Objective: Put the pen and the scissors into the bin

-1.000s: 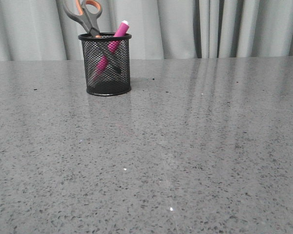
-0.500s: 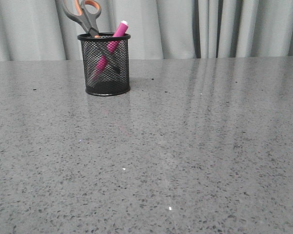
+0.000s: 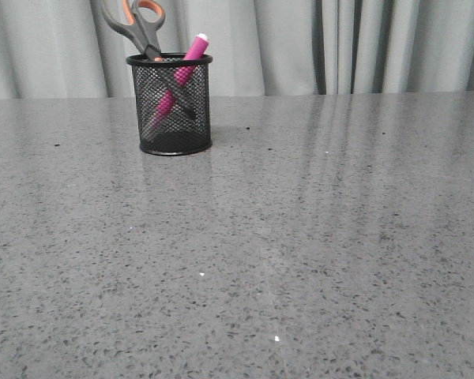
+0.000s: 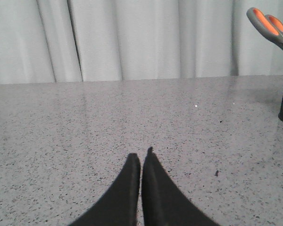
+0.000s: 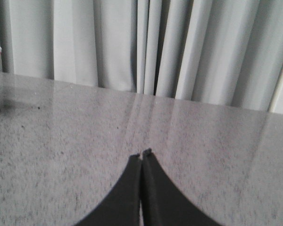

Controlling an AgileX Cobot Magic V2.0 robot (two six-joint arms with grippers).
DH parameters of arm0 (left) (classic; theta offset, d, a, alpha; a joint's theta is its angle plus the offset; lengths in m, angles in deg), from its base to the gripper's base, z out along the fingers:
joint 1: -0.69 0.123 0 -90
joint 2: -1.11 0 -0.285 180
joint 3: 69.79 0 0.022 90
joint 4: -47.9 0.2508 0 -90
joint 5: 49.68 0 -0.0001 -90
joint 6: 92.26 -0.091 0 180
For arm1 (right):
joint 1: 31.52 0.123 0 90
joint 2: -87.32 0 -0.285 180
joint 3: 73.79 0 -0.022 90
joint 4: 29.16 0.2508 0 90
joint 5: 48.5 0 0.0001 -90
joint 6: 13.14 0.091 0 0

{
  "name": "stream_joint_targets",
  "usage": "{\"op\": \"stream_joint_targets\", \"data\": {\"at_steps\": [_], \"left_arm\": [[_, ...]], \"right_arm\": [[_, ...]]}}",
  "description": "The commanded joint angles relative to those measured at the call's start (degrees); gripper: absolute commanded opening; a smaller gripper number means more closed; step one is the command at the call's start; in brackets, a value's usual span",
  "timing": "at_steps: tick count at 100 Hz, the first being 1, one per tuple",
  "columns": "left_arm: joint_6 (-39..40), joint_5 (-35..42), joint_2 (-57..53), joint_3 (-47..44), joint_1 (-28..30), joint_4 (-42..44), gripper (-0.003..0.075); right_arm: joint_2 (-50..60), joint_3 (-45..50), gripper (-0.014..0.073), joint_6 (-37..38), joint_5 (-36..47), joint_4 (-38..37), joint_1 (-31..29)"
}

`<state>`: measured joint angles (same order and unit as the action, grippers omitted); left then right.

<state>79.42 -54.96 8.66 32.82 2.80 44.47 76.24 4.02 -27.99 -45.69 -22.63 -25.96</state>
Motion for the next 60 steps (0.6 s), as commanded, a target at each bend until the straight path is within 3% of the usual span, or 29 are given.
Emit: {"op": "stream_joint_targets", "data": {"at_steps": [1, 9, 25, 60], "left_arm": [[0.52, 4.47, -1.89, -2.37, 0.17, -0.59, -0.0019], [0.52, 4.47, -1.89, -2.37, 0.17, -0.59, -0.0019], [0.52, 4.47, -1.89, -2.37, 0.17, -0.59, -0.0019], [0.52, 4.47, -1.89, -2.37, 0.17, -0.59, -0.0019]], "right_arm": [[2.67, 0.91, -0.0076, 3.11, 2.04, -2.76, -0.42], [5.21, 0.78, -0.0076, 4.82, -3.75, -4.18, -0.44], [5.04, 0.78, -0.0076, 5.31, -7.68, -4.18, -0.44], [5.04, 0.78, -0.0076, 5.31, -7.64, -4.31, -0.44]]}}
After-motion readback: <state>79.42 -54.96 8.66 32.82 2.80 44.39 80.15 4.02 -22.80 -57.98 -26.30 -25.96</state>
